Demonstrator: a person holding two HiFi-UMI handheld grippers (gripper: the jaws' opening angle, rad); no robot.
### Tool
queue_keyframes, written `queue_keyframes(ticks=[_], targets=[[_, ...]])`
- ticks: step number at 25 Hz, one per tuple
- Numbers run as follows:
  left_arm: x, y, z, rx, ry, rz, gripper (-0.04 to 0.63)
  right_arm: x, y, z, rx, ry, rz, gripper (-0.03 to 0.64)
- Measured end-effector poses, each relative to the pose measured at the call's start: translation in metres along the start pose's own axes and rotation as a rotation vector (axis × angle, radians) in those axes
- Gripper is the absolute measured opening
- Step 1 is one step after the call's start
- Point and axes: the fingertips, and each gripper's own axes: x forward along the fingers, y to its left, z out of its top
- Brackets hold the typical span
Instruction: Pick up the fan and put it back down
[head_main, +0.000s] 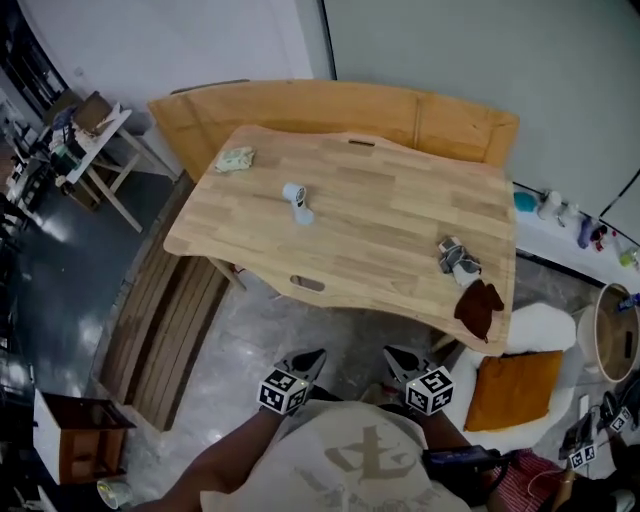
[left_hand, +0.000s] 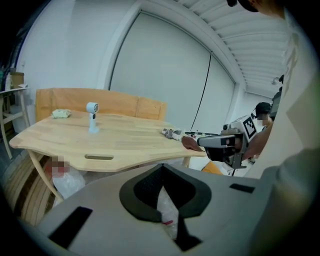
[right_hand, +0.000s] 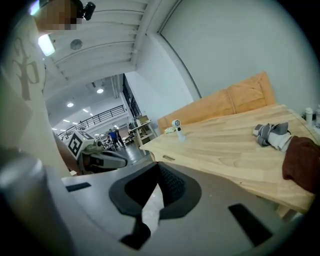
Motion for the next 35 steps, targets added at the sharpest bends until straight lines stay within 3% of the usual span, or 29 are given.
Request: queue_keyframes(ticks=[7,16,27,35], targets=[[0.017,0.001,0.016,-0.004,0.009,0.021,0.010,0.008,-0.024,0.007,0.038,0.008,0.029,0.014],[0.068,0.026,0.044,0.009,-0.004,-0.047,0.011,0.023,-0.058,0.026,0.029,0.025,-0.017,0.014],[0.094,0.106,0.091,-0.009,-0.060,-0.054,0.011,0.088,-0.090,0.088,-0.034,0.034,-0.063,0.014],[0.089,0.156,0.102,-0.007,-0.083,-0.042,0.011,0.131,-0.093,0.103,-0.043,0.031,-0.083,0.014]])
